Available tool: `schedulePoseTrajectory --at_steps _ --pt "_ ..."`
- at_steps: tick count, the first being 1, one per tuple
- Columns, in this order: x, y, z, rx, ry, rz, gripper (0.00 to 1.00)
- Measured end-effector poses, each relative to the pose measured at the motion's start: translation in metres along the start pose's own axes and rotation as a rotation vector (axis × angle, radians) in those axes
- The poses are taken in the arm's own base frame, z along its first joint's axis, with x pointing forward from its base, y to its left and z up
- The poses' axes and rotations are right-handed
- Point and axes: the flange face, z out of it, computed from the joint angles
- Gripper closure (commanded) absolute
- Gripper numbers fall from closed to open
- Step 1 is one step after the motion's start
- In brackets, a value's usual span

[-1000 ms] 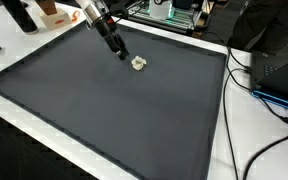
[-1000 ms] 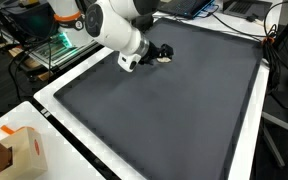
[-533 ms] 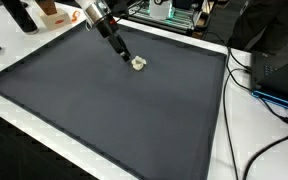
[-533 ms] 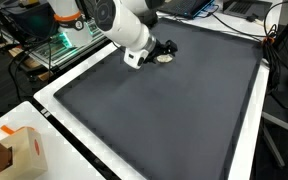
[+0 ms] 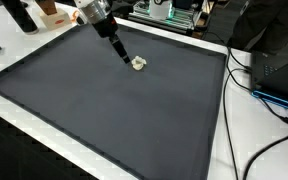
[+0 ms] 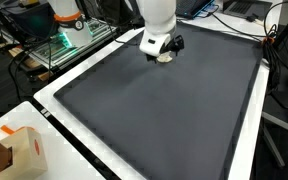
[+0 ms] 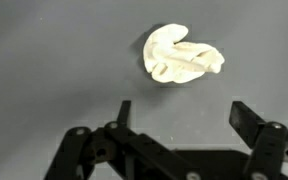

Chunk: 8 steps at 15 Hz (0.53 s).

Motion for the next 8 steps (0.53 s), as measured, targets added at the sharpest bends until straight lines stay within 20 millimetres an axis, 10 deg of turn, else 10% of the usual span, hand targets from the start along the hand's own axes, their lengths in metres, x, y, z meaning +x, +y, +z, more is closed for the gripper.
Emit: schedulePoseTrajectory --at_steps 8 --pt "-0.006 -0.082 -0.010 -0.400 0.003 -0.191 0.00"
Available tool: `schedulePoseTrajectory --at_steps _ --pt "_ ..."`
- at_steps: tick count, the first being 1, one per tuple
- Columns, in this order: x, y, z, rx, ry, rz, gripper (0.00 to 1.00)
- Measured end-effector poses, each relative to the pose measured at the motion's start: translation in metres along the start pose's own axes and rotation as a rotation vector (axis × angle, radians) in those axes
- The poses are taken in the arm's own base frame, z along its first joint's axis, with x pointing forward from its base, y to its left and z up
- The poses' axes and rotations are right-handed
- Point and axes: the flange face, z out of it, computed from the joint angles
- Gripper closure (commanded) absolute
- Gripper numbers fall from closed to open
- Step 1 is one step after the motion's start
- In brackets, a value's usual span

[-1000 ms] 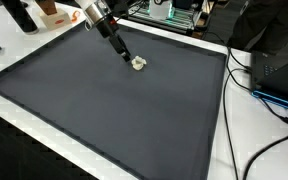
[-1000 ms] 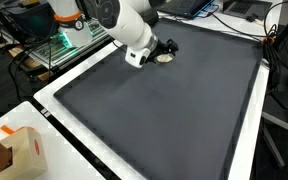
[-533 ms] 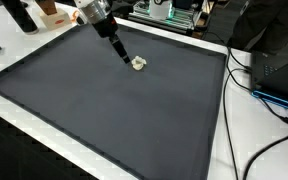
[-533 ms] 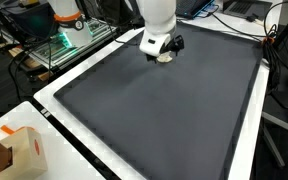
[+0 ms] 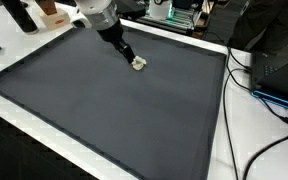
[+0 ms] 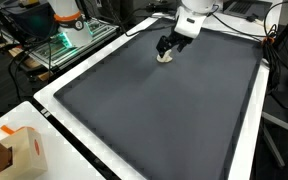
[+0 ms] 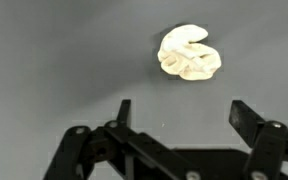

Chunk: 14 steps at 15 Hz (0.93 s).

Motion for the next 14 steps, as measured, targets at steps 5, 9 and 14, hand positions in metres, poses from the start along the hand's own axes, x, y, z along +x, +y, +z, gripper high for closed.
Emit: schedulePoseTrajectory --at_steps 5,9,14 --pt "-0.003 -0.053 -0.010 -0.208 0.017 -0.125 0.00" --pt "-0.010 -0.095 0.000 -0.361 0.033 -0.208 0.00" --pt "-0.027 -0.142 0.019 -0.551 0.074 -0.290 0.00"
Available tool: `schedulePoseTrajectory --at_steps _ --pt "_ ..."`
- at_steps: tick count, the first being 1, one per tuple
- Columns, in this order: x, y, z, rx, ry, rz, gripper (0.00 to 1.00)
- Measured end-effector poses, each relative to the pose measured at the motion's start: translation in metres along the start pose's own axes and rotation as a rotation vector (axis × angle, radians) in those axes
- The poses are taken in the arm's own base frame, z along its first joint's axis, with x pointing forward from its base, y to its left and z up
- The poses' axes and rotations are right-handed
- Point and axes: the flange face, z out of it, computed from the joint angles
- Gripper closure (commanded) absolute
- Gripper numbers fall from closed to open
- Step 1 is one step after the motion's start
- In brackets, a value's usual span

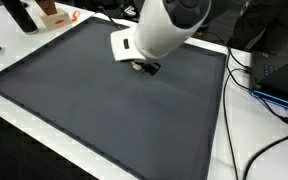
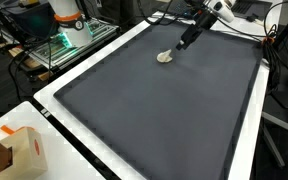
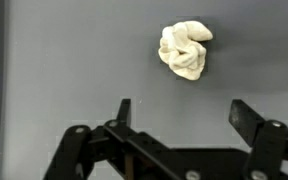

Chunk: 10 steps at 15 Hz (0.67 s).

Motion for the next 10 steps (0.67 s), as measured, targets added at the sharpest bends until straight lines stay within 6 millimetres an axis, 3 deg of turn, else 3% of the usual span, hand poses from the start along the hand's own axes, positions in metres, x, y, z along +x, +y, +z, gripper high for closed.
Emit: schedulePoseTrajectory --at_steps 5,10 --pt "-0.012 -0.043 0.002 -0.167 0.014 -0.026 0.00" --pt "-0.024 -0.070 0.015 -0.330 0.003 0.019 0.00"
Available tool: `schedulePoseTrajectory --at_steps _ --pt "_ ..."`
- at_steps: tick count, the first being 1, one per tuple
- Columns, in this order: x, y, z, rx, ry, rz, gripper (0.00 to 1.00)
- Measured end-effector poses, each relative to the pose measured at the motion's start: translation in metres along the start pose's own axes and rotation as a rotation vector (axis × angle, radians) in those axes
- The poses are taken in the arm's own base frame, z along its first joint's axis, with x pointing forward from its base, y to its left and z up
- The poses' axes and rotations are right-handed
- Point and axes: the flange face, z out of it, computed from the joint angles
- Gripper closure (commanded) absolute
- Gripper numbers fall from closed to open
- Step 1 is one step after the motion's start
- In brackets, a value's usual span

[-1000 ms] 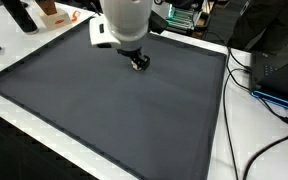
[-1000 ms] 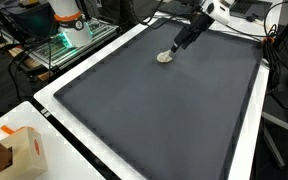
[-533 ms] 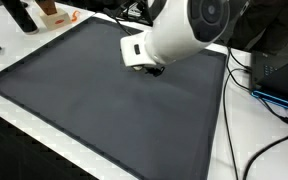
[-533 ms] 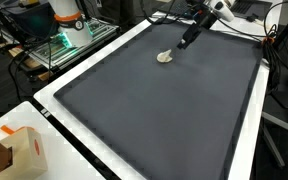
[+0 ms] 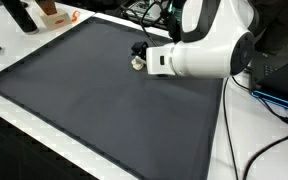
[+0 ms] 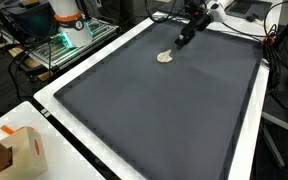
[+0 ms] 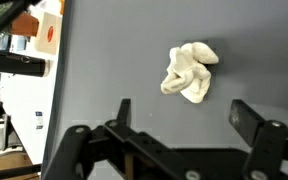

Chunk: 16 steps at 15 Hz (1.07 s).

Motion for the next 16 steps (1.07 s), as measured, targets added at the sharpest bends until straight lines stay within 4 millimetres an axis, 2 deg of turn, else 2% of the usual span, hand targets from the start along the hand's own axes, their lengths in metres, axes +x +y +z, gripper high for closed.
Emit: schedulePoseTrajectory --at_steps 7,16 --pt "-0.012 -0.022 0.011 -0.162 -0.051 0.101 0.00" --pt "-0.015 -0.036 0.013 -0.173 -0.053 0.126 0.00"
